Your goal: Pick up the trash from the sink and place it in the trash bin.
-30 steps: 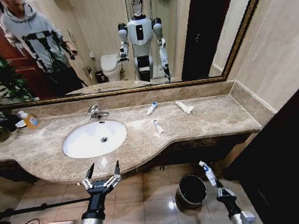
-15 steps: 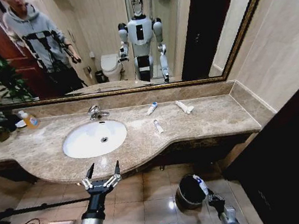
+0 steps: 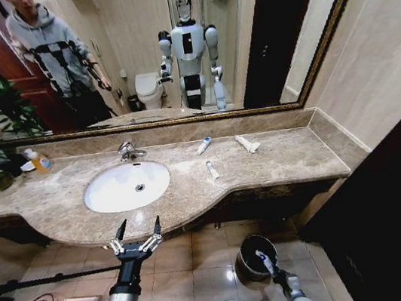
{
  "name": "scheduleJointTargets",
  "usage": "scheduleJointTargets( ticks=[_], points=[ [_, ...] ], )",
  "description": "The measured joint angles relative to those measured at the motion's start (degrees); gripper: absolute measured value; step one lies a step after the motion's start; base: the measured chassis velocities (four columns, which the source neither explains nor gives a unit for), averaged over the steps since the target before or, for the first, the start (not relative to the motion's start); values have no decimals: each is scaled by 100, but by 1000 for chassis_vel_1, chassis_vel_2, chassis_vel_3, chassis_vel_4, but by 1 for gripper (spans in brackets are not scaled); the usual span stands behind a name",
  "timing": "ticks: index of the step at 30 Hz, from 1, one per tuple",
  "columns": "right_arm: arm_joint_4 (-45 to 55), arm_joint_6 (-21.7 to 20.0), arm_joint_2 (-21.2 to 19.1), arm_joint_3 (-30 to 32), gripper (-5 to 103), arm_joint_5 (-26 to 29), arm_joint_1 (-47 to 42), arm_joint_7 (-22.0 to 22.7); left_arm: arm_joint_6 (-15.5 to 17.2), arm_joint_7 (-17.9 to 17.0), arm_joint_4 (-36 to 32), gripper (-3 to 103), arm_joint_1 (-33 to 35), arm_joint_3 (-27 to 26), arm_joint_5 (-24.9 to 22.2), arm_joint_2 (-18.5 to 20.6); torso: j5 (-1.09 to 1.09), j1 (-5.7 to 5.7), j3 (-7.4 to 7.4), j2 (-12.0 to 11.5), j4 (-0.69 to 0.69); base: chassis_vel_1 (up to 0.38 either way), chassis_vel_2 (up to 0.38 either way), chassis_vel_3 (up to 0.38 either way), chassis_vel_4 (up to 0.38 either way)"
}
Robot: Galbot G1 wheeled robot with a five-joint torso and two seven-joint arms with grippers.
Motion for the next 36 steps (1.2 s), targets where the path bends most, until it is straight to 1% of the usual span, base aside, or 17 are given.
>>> scheduleJointTargets(
  ticks=[7, 8, 9, 10, 12, 15, 17, 18, 20, 21, 25, 26, 28, 30, 31, 32, 36],
  points=[
    [-487, 74, 87, 11, 0, -133, 368, -24, 0, 0, 0, 100, -1, 0, 0, 0, 0, 0, 0, 0, 0, 0, 0, 0, 0],
    [-589, 82, 102, 12, -3, -158, 445, -24, 0, 0, 0, 100, 0, 0, 0, 0, 0, 0, 0, 0, 0, 0, 0, 0, 0],
    [-655, 82, 116, 13, 1, -173, 503, -24, 0, 0, 0, 100, 0, 0, 0, 0, 0, 0, 0, 0, 0, 0, 0, 0, 0],
    [-655, 82, 116, 13, 1, -173, 503, -24, 0, 0, 0, 100, 0, 0, 0, 0, 0, 0, 0, 0, 0, 0, 0, 0, 0],
    [-712, 76, 133, 13, 12, -195, 557, -24, 0, 0, 0, 100, 0, 0, 0, 0, 0, 0, 0, 0, 0, 0, 0, 0, 0],
    [-719, 58, 143, 13, 17, -219, 574, -34, 0, 0, 0, 100, 0, 0, 0, 0, 0, 0, 0, 0, 0, 0, 0, 0, 0],
    [-720, 47, 161, 13, 28, -255, 586, -37, 0, 0, 0, 100, 0, 0, 0, 0, 0, 0, 0, 0, 0, 0, 0, 0, 0],
    [-720, 47, 161, 13, 28, -255, 586, -37, 0, 0, 0, 100, 0, 0, 0, 0, 0, 0, 0, 0, 0, 0, 0, 0, 0],
    [-690, 45, 171, 20, 39, -287, 568, -38, 0, 0, 0, 100, 0, 0, 0, 0, 0, 0, 0, 0, 0, 0, 0, 0, 0],
    [-690, 45, 171, 20, 39, -287, 568, -38, 0, 0, 0, 100, 0, 0, 0, 0, 0, 0, 0, 0, 0, 0, 0, 0, 0],
    [-546, 49, 163, 41, 61, -323, 467, -26, 0, 0, 0, 100, 0, 0, 0, 0, 0, 0, 0, 0, 0, 0, 0, 0, 0],
    [-546, 49, 163, 41, 61, -323, 467, -26, 0, 0, 0, 100, 0, 0, 0, 0, 0, 0, 0, 0, 0, 0, 0, 0, 0],
    [-492, 51, 162, 62, 71, -347, 414, -14, 0, 0, 0, 100, 0, 0, 0, 0, 0, 0, 0, 0, 0, 0, 0, 0, 0],
    [-458, 51, 163, 69, 71, -352, 390, -10, 0, 0, 0, 100, 0, 0, 0, 0, 0, 0, 0, 0, 0, 0, 0, 0, 0],
    [-383, 51, 167, 78, 77, -358, 340, -5, 0, 0, 0, 100, 0, 0, 0, 0, 0, 0, 0, 0, 0, 0, 0, 0, 0],
    [-383, 51, 167, 78, 77, -358, 340, -5, 0, 0, 0, 100, 0, 0, 0, 0, 0, 0, 0, 0, 0, 0, 0, 0, 0],
    [-95, 82, 154, 115, 97, -363, 144, -11, 0, 0, 0, 100, 0, 0, 0, 0, 1, 0, -1, 0, 0, 0, 0, 0, 0]
  ],
)
